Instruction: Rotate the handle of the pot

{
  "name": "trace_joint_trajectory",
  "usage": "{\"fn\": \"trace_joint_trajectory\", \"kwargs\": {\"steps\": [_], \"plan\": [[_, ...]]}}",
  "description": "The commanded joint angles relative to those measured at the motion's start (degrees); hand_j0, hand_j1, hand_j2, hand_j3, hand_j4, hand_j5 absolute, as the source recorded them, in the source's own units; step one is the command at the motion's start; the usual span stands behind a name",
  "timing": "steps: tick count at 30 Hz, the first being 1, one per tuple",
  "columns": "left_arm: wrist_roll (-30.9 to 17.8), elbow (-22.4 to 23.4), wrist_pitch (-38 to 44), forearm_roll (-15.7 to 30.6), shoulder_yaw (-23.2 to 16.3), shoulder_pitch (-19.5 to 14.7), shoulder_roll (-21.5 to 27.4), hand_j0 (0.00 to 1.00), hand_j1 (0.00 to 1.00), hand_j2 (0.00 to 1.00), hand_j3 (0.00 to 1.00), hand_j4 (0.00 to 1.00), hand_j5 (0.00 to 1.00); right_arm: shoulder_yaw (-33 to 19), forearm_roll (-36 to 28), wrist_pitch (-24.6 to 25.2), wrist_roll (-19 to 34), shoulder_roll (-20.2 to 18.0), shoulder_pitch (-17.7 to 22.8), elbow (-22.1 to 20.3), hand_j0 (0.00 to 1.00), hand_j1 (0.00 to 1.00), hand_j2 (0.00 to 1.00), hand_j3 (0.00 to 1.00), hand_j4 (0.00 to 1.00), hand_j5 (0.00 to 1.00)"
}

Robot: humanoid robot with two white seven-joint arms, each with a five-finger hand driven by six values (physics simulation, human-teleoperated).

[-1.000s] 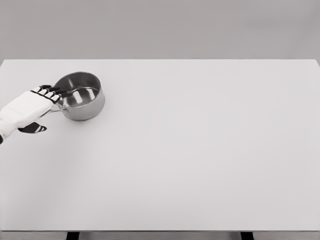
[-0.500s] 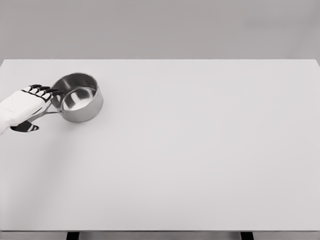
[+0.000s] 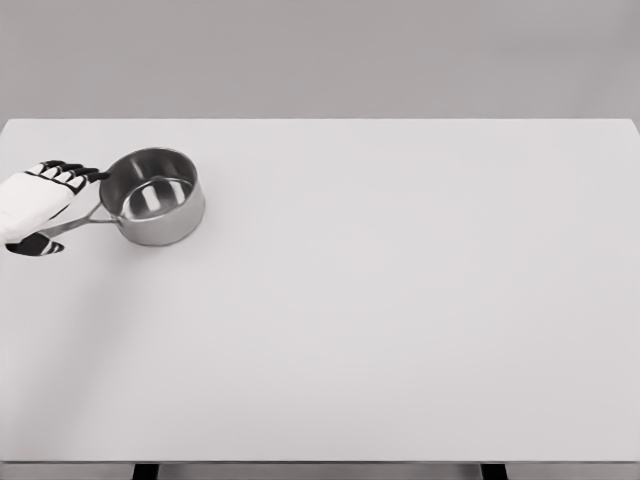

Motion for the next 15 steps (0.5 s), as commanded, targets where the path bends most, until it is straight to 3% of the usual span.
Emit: {"fn": "trace_joint_trajectory", "kwargs": {"steps": [1,15], "plan": [[0.03,0.39,0.02,0.04,0.27,0.0,0.04,1.0,1.0,1.0,1.0,1.0,1.0,0.0,0.01,0.02,0.01,0.0,0.0,0.0,1.0,1.0,1.0,1.0,1.0,1.0],[0.03,3.82,0.02,0.04,0.54,-1.93,-0.04,1.0,1.0,1.0,1.0,1.0,1.0,0.0,0.01,0.02,0.01,0.0,0.0,0.0,1.0,1.0,1.0,1.0,1.0,1.0]]}}
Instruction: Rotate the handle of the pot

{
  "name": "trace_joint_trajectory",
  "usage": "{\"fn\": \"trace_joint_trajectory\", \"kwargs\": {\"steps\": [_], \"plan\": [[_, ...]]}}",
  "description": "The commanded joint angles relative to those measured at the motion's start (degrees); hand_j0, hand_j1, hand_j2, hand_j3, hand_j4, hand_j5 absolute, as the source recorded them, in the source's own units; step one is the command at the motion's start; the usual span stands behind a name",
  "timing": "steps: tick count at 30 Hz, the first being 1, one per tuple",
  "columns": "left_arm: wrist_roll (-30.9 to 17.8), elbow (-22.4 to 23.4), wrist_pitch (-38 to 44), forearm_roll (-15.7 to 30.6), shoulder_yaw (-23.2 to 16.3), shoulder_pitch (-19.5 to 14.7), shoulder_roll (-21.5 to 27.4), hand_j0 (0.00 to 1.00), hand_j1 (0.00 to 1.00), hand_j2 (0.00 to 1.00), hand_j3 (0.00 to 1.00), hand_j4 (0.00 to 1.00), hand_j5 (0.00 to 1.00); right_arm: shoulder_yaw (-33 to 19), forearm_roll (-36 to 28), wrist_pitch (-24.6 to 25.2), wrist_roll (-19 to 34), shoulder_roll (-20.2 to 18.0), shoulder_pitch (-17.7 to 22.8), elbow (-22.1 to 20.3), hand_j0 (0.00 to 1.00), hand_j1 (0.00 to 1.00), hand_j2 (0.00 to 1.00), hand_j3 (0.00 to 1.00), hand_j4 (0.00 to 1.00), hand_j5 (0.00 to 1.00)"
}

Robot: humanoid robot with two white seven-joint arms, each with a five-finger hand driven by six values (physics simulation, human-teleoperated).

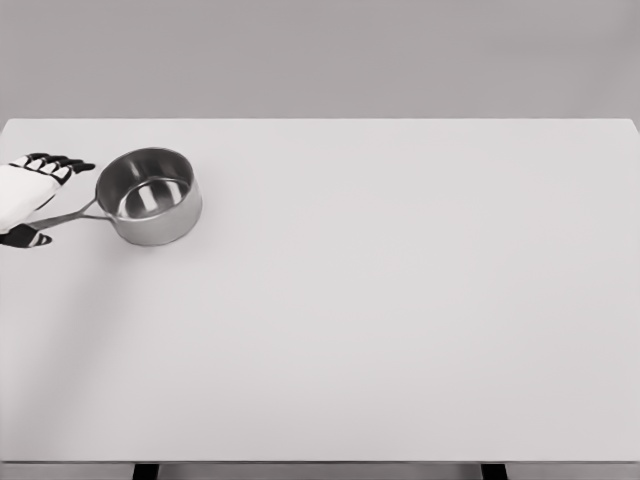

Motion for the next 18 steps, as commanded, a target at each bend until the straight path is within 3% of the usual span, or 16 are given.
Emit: {"fn": "trace_joint_trajectory", "kwargs": {"steps": [1,18], "plan": [[0.03,0.86,0.02,0.09,0.07,0.0,0.07,1.0,1.0,1.0,1.0,1.0,1.0,0.0,0.01,0.0,0.01,0.0,0.0,0.0,1.0,1.0,1.0,1.0,1.0,1.0],[0.03,3.94,2.12,-0.88,0.07,-2.29,-0.55,1.0,1.0,1.0,1.0,1.0,1.0,0.0,0.01,0.0,0.01,0.0,0.0,0.0,1.0,1.0,1.0,1.0,1.0,1.0]]}}
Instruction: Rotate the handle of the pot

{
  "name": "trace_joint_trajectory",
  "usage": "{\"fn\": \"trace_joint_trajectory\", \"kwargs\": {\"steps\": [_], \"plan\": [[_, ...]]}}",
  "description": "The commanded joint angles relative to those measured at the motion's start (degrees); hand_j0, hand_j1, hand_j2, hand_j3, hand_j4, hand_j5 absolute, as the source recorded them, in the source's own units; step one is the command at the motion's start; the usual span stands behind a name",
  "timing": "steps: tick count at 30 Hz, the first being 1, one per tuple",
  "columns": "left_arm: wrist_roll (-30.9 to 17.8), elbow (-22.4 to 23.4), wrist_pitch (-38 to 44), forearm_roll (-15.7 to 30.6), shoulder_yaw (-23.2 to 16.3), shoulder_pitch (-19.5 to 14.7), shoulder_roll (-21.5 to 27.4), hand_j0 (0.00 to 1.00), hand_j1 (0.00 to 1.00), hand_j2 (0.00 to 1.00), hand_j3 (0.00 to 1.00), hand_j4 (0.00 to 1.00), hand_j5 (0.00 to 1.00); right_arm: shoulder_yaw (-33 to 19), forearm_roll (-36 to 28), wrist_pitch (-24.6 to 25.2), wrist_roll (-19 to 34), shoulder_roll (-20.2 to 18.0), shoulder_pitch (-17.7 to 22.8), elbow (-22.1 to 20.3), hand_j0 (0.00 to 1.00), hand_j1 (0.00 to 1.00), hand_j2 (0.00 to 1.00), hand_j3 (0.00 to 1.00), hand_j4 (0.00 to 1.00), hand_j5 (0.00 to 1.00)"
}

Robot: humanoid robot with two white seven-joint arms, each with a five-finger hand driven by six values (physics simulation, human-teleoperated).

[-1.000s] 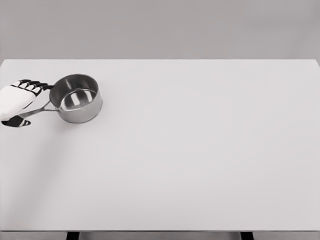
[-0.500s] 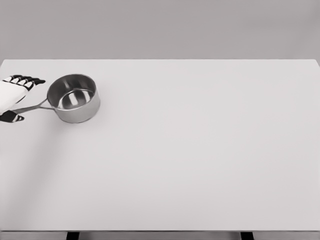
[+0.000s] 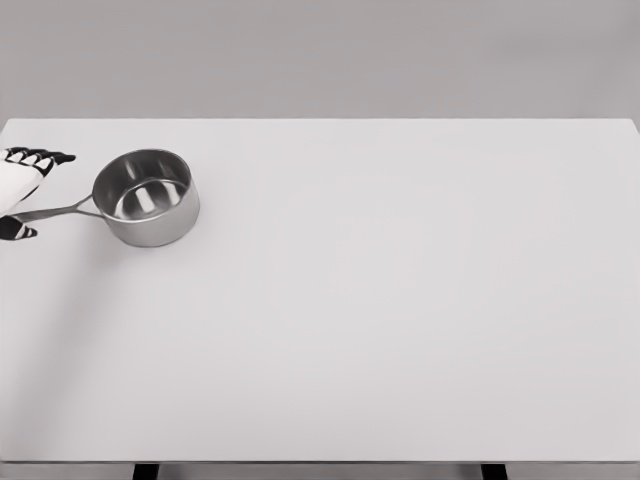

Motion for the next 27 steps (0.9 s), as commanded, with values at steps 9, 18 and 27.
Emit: {"fn": "trace_joint_trajectory", "kwargs": {"steps": [9,18,27], "plan": [[0.03,2.91,0.12,0.06,-0.51,-1.67,-0.23,1.0,1.0,1.0,1.0,1.0,1.0,0.0,0.01,0.01,0.01,0.0,0.0,0.0,1.0,1.0,1.0,1.0,1.0,1.0],[0.03,4.66,0.12,0.06,-0.34,-3.51,-0.76,1.0,1.0,1.0,1.0,1.0,1.0,0.0,0.01,0.01,0.01,0.0,0.0,0.0,1.0,1.0,1.0,1.0,1.0,1.0],[0.03,6.42,0.12,0.06,-0.6,-5.01,-0.84,1.0,1.0,1.0,1.0,1.0,1.0,0.0,0.01,-0.08,0.01,0.0,0.0,0.0,1.0,1.0,1.0,1.0,1.0,1.0]]}}
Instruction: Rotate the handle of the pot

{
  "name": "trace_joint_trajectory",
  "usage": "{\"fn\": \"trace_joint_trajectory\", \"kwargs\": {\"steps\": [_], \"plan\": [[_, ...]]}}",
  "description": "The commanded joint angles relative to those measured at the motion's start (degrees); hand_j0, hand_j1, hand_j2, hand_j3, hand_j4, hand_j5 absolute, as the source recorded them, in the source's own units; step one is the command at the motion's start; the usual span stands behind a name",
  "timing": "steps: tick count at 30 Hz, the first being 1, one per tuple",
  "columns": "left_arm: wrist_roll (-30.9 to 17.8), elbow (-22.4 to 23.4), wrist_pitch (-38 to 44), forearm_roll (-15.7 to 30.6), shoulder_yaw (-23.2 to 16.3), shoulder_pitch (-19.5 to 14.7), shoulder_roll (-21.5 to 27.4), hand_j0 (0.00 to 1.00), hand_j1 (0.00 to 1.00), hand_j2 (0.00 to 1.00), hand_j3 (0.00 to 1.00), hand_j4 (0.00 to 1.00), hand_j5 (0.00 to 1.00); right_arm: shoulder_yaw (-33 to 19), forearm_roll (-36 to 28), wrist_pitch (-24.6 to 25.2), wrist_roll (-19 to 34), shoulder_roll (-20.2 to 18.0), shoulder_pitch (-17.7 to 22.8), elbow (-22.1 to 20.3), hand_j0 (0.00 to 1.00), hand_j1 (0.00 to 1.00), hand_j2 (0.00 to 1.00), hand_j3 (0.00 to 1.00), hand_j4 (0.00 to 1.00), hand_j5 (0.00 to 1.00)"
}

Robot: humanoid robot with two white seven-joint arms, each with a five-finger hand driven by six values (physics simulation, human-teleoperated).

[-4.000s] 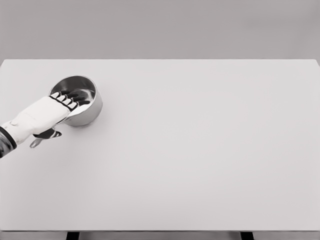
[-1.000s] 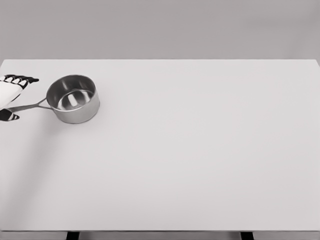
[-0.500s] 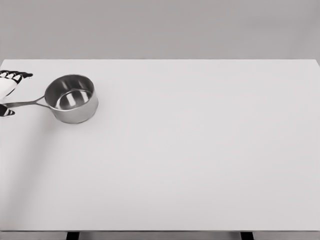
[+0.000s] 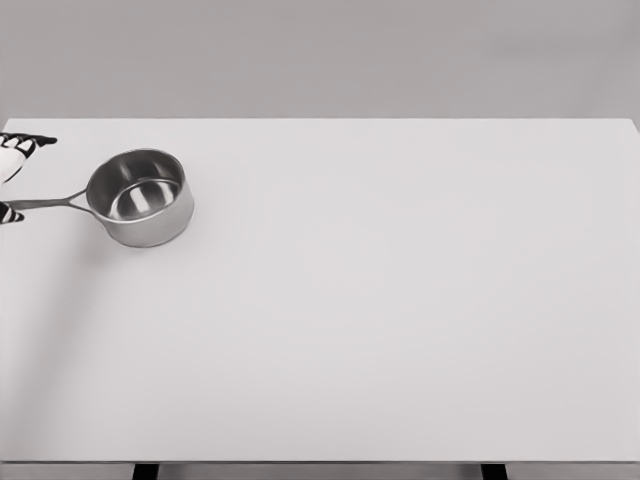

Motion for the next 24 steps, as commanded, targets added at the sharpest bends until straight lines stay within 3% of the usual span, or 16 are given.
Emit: {"fn": "trace_joint_trajectory", "kwargs": {"steps": [1,24], "plan": [[0.03,0.78,0.0,0.06,-0.01,-0.09,0.04,1.0,1.0,1.0,1.0,1.0,1.0,0.0,0.01,0.02,0.01,0.0,0.0,0.0,1.0,1.0,1.0,1.0,1.0,1.0],[0.03,7.02,0.0,-1.96,-0.18,-5.45,-3.39,1.0,1.0,1.0,1.0,1.0,1.0,0.0,0.01,0.02,0.01,0.0,0.0,0.0,1.0,1.0,1.0,1.0,1.0,1.0]]}}
